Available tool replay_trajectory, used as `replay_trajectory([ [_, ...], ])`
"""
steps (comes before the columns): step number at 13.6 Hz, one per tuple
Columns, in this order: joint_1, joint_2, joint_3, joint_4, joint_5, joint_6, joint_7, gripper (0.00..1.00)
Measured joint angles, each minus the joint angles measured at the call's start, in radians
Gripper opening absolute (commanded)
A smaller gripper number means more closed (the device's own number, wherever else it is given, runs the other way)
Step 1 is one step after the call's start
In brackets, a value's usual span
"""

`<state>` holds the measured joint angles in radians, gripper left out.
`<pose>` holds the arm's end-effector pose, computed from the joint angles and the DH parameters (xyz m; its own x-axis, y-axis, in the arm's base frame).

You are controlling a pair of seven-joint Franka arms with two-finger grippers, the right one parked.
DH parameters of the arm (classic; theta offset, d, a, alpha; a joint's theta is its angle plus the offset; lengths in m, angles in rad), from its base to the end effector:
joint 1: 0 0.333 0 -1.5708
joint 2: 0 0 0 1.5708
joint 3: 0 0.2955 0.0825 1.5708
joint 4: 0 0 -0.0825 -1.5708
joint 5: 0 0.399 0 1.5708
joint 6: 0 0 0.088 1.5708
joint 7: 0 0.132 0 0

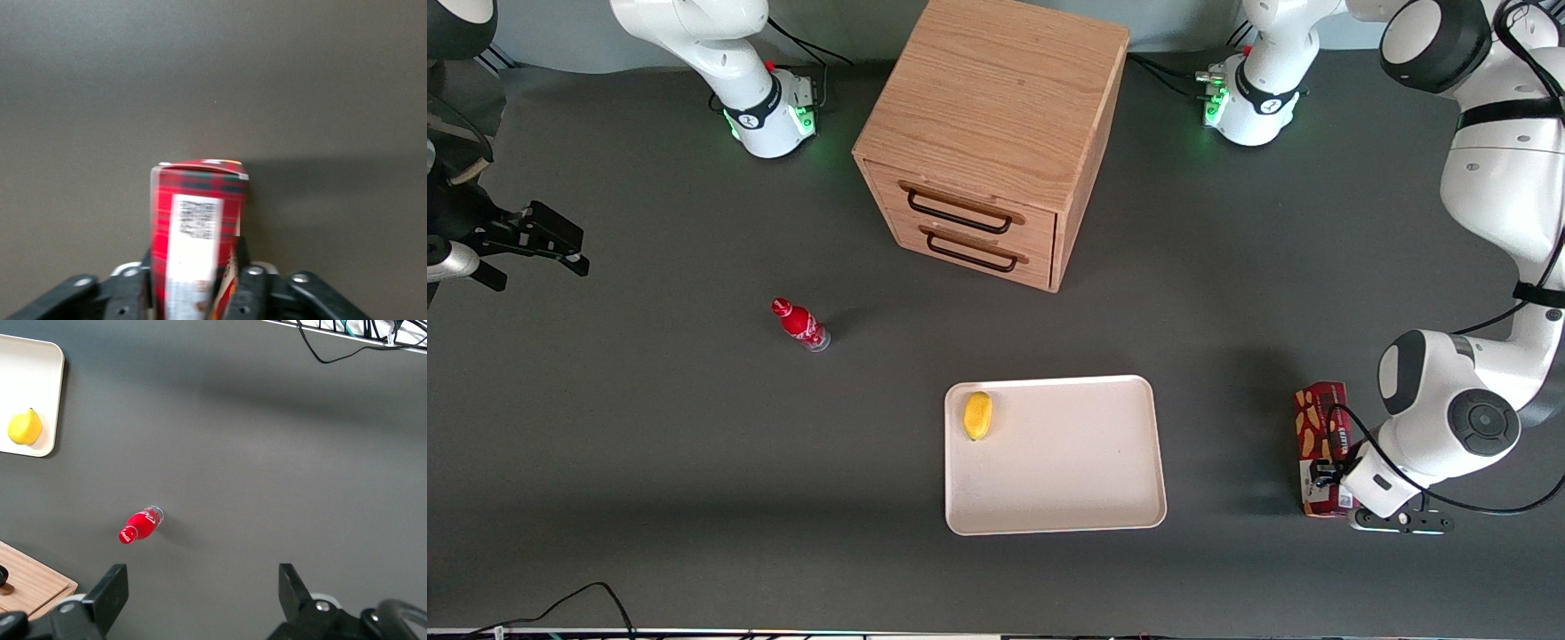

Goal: Place red cookie box on tray
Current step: 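Close the left gripper on the cookie box and lift it, then carry the box with the left gripper over the white tray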

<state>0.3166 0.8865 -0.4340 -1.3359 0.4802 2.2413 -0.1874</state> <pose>0.7504 -0.0018 0.1899 0.9921 -0.0531 0.1134 -0.0477 -0.9976 -0.0504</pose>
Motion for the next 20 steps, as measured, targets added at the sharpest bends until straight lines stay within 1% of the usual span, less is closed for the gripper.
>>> replay_trajectory([
  [4,-0.019,-0.012,0.011,0.014,0.002,-0.015,-0.001,0.00],
  [6,-0.031,-0.040,-0.004,0.046,0.000,-0.102,-0.003,0.00],
  [8,-0.047,-0.082,-0.052,0.097,-0.002,-0.242,-0.026,0.00],
  [10,-0.059,-0.131,-0.124,0.141,-0.003,-0.375,-0.078,0.00],
  [13,-0.098,-0.203,-0.224,0.163,-0.005,-0.489,-0.207,0.00],
  [15,-0.173,-0.221,-0.239,0.173,-0.005,-0.499,-0.327,0.00],
  [17,-0.258,-0.211,-0.227,0.194,-0.005,-0.487,-0.421,0.00],
  [20,-0.340,-0.156,-0.170,0.197,-0.004,-0.347,-0.472,0.00],
])
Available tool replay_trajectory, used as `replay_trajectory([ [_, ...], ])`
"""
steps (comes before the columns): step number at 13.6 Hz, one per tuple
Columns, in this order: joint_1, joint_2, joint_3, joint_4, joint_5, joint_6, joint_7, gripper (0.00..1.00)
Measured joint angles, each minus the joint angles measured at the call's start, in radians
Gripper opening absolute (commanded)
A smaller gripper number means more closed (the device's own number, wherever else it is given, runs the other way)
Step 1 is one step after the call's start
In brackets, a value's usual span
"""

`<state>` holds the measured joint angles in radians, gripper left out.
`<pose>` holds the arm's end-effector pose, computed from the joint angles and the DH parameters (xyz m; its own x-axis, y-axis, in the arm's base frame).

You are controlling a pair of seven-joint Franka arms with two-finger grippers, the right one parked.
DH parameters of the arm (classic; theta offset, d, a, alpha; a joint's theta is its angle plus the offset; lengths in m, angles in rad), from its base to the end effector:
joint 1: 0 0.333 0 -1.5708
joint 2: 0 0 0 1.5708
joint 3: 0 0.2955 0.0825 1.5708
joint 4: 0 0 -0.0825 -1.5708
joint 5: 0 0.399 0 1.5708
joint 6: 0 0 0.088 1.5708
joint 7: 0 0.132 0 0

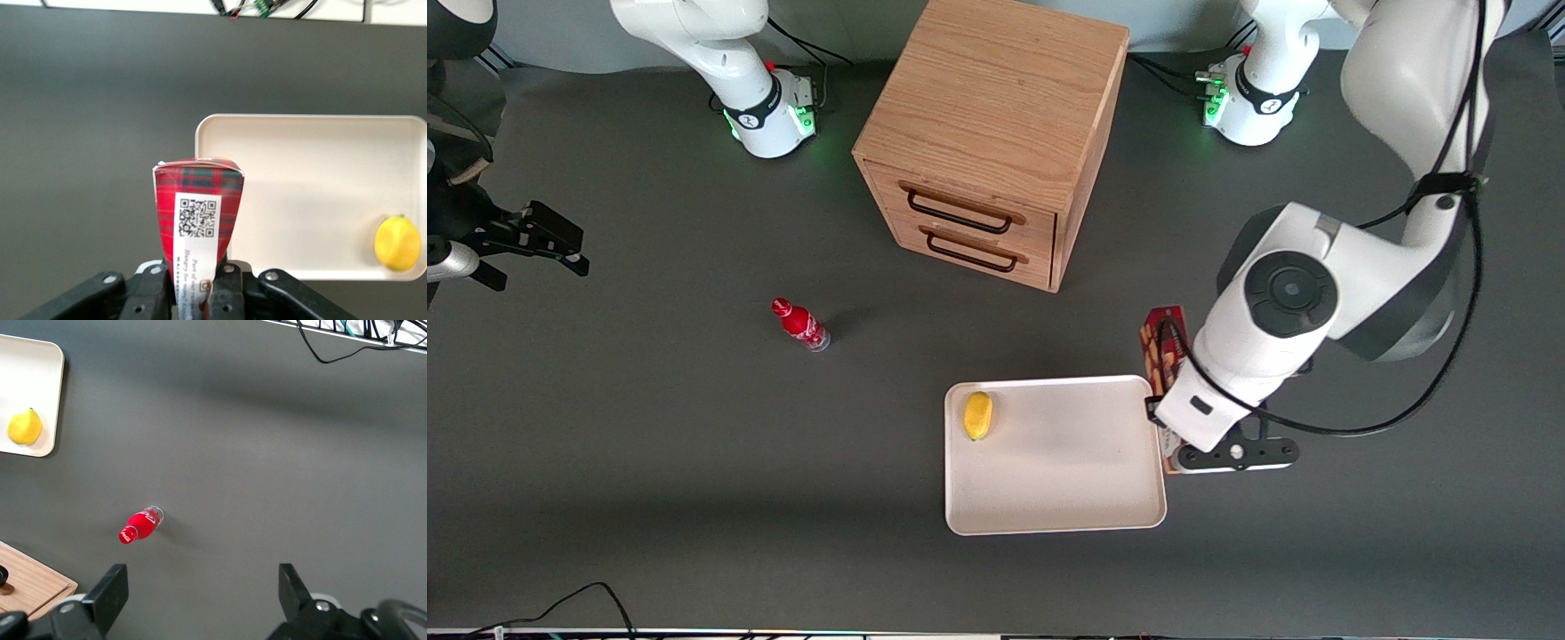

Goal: Place red cookie box on tray
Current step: 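Carry the box with the left gripper over the white tray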

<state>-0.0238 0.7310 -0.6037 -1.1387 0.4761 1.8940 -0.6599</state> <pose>0.6969 -0.2981 0.3890 0.9861 0.0640 0.1535 0.0617 -0.9979 0.0197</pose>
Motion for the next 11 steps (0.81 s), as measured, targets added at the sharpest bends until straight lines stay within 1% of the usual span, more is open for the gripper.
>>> replay_trajectory([
  [5,-0.111,0.173,0.164,0.003,0.000,0.240,-0.021,0.00],
  [8,-0.149,0.238,0.190,0.013,0.012,0.274,-0.031,0.00],
  [11,-0.163,0.261,0.206,0.015,0.036,0.297,-0.032,0.00],
])
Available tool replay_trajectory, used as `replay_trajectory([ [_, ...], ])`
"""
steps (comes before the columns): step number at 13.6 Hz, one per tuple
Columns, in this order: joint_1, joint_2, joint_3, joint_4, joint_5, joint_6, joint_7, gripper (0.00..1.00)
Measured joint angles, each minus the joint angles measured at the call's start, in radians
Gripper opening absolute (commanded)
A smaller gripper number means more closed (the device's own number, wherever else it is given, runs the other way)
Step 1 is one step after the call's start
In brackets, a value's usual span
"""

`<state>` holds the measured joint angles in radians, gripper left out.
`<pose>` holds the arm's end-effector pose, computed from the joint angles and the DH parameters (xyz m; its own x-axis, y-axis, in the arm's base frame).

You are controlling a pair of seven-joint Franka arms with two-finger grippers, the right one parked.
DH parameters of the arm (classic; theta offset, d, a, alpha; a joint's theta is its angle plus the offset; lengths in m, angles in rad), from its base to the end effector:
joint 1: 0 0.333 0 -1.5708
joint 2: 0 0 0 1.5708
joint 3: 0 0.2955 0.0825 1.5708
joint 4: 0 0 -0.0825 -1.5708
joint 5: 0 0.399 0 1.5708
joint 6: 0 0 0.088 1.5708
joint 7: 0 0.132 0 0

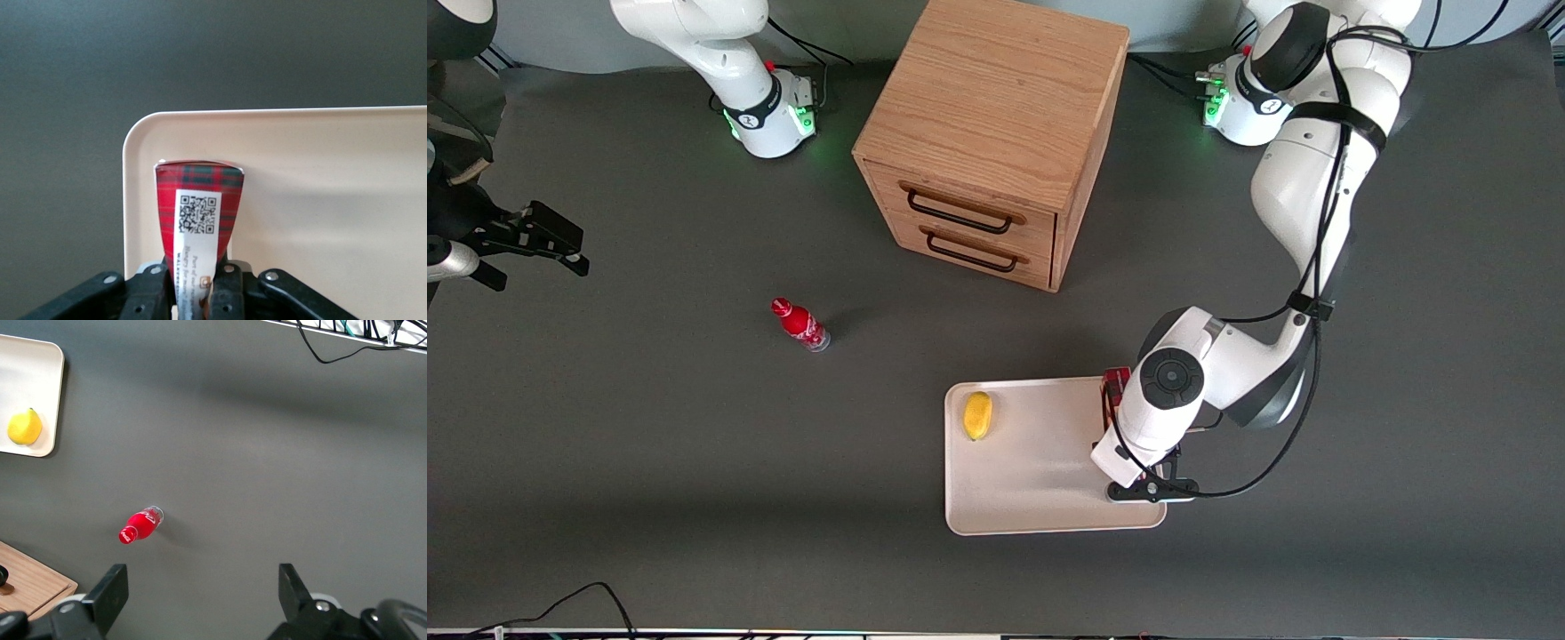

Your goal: Place red cookie box on tray

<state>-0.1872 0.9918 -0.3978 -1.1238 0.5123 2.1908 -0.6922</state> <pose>0.7107 -0.3302 0.1983 0.9825 0.0271 0.1841 0.0289 -0.9996 -0.0068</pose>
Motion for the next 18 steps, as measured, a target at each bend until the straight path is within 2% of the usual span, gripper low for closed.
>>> replay_trajectory([
  [1,-0.004,0.005,0.004,0.003,0.007,0.006,0.000,0.36],
  [2,-0.007,0.008,0.008,0.006,0.009,0.007,0.000,0.99],
  [6,-0.010,0.007,0.015,0.010,0.063,0.008,0.000,1.00],
  [10,0.000,-0.030,0.012,0.050,0.061,-0.064,0.001,1.00],
  [13,0.052,-0.145,-0.036,0.066,-0.018,-0.255,0.085,1.00],
  [16,0.188,-0.284,-0.097,0.060,-0.127,-0.454,0.303,1.00],
  [18,0.287,-0.369,-0.105,0.028,-0.204,-0.526,0.454,1.00],
])
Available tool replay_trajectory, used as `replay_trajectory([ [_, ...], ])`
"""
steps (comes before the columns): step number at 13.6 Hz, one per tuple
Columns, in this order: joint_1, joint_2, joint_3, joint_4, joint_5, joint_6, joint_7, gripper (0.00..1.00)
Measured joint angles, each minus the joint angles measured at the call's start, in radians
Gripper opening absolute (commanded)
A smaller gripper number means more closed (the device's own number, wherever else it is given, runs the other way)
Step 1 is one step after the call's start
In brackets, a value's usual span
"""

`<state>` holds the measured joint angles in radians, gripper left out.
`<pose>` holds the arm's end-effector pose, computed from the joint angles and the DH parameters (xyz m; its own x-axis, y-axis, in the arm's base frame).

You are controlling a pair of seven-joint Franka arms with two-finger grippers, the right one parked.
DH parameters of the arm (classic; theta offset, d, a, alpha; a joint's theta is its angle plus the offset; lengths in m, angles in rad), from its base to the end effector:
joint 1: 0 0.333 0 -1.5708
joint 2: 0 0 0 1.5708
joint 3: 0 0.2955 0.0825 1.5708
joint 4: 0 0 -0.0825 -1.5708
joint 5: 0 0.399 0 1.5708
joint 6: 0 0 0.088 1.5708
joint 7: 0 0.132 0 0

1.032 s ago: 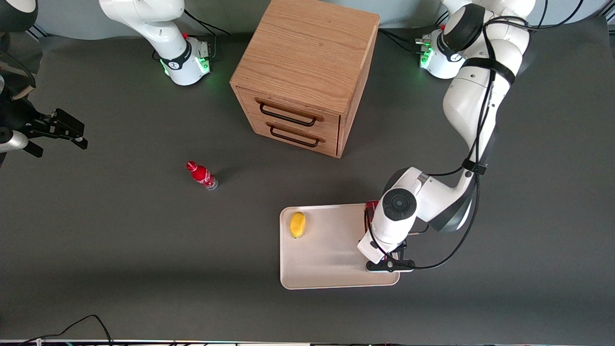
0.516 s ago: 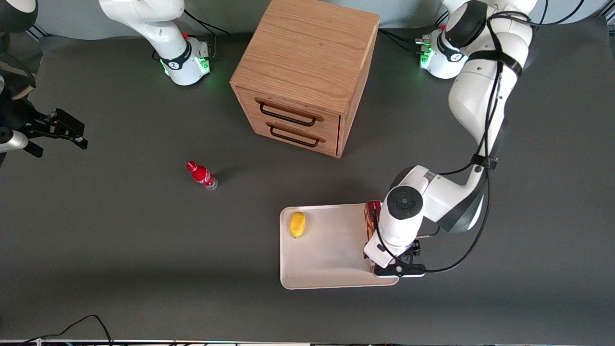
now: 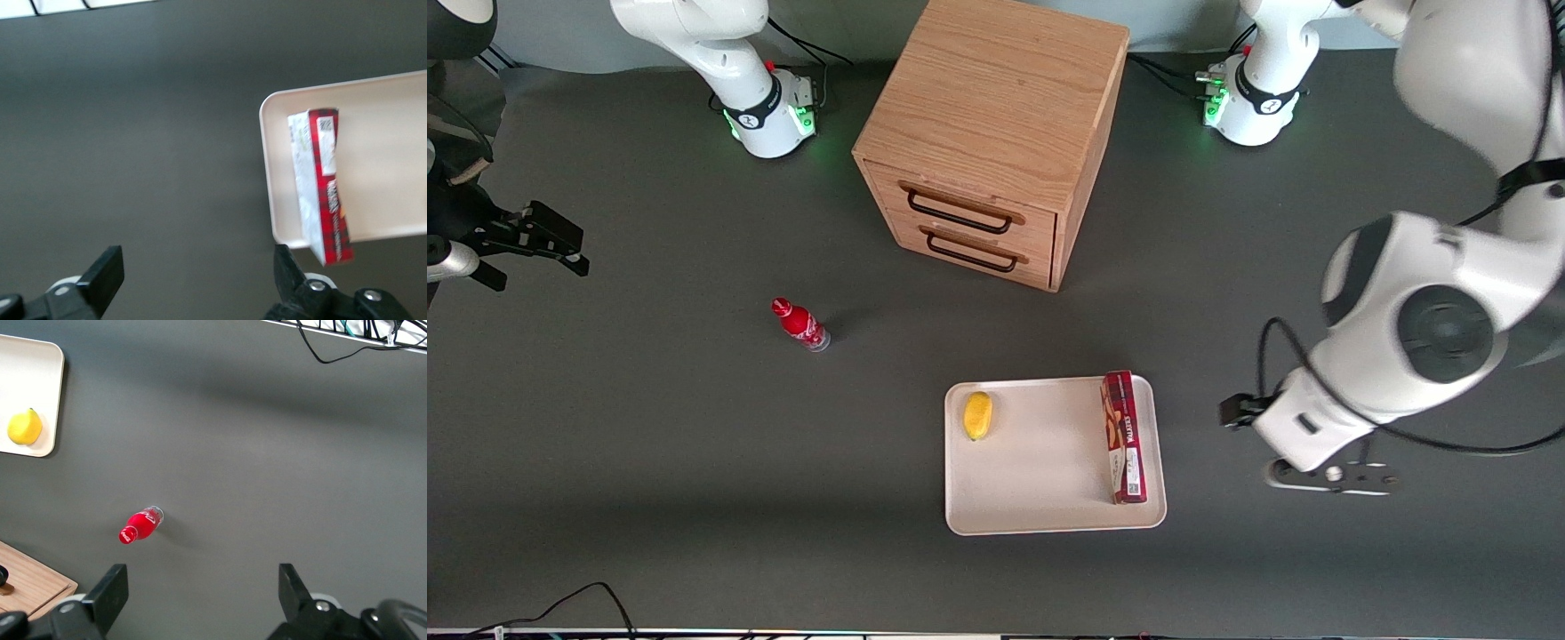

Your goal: Place red cookie box on tray

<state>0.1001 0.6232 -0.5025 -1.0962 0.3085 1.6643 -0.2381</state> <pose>0.7073 -0.1585 0.4450 0.9940 -0.1081 0.0145 -0.1078 -0.9940 -0.0196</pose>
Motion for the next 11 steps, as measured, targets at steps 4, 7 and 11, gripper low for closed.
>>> replay_trajectory([
  [4,0.148,-0.158,-0.007,-0.068,-0.060,-0.125,0.216,1.00],
  [7,0.245,-0.353,-0.008,-0.257,-0.153,-0.082,0.336,1.00],
  [11,0.277,-0.535,-0.013,-0.431,-0.200,-0.059,0.365,1.00],
])
